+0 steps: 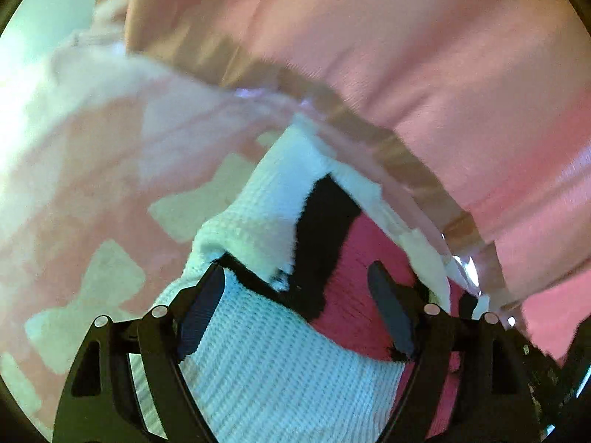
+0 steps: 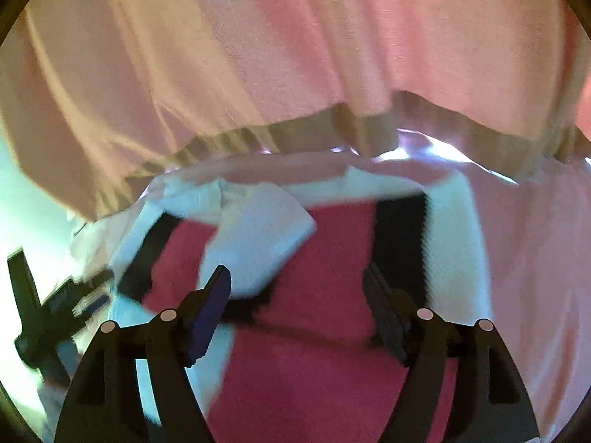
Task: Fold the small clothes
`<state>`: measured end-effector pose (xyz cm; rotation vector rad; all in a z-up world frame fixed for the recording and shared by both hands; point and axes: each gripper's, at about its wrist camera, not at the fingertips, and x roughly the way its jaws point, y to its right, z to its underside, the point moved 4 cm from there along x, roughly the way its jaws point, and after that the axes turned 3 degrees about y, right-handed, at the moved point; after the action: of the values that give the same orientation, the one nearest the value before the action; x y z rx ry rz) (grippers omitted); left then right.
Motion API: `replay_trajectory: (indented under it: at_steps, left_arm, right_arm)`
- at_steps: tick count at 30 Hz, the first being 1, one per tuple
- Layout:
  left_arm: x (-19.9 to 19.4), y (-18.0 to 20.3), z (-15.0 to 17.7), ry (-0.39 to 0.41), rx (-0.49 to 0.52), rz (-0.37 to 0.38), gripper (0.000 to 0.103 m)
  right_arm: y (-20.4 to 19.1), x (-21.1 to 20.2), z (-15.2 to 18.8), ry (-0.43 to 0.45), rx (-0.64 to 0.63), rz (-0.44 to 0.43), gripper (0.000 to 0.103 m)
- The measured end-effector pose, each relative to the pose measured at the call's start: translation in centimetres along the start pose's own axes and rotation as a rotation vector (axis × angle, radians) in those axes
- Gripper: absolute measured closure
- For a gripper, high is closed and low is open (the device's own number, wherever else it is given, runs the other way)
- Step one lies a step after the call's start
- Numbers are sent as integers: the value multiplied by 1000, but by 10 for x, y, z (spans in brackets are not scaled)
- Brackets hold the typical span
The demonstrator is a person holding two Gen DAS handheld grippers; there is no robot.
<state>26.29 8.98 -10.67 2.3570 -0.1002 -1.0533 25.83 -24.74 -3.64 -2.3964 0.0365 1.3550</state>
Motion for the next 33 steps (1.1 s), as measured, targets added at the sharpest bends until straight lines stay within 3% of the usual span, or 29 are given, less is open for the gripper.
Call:
replay_trajectory:
  at_steps: [3, 6, 8, 9, 10, 13, 15, 16, 18, 20, 22, 24, 27, 28, 30, 31, 33]
  left_arm:
    - [15, -12, 0, -33, -60, 4, 26]
    - [21, -8, 1, -27, -16, -11, 32]
    - [25, -6, 2, -37, 6, -15, 55]
    - [28, -6, 2, -46, 9, -15, 61]
    - [32, -8, 2, -54, 14, -32, 72]
    - [33, -14, 1, -56, 10, -53, 76]
    - [32, -14, 1, -60, 11, -54, 76]
    - [33, -13, 2, -66, 14, -53, 74]
    - [33, -10, 5, -69, 25, -67, 74]
    - [31, -5, 8, -55, 51, -78, 70]
    - [30, -5, 9, -59, 23, -53, 63]
    - [27, -8, 8, -60, -29, -15, 55]
    - [28, -16, 6, -70, -85, 28, 54]
    - [30, -19, 5, -67, -89, 42, 57]
    - [31, -21, 2, -54, -81, 39, 81]
    - [29, -21, -1, -44, -73, 36, 92]
    - [22, -19, -5, -14, -65, 40, 93]
  right_arm:
    - [-35, 42, -21, -43, -35, 26, 31]
    - [-58, 84, -19, -119, -119, 93, 31]
    - [-63, 103, -11, -165, -181, 136, 38]
    - [-64, 108, -6, -174, -227, 158, 78]
    - [-60, 102, -6, -156, -233, 164, 91]
    - [-26, 37, -26, 7, -80, 80, 92]
    - [7, 5, -28, 58, 5, 52, 90]
    - [26, -1, -18, 57, 33, 67, 81]
    - [61, 12, 10, -51, 39, 108, 61]
    - [89, 18, 31, -114, 125, 89, 61]
    - [109, 18, 36, -121, 273, -24, 56]
    - [111, 15, 32, -111, 316, -87, 53]
    - [111, 20, 32, -116, 300, -87, 52]
    - [111, 23, 34, -113, 296, -82, 60]
    - [103, 26, 30, -107, 248, -65, 92]
    - [101, 21, 20, -79, 232, -63, 92]
    - [94, -2, 0, 11, 196, -86, 93]
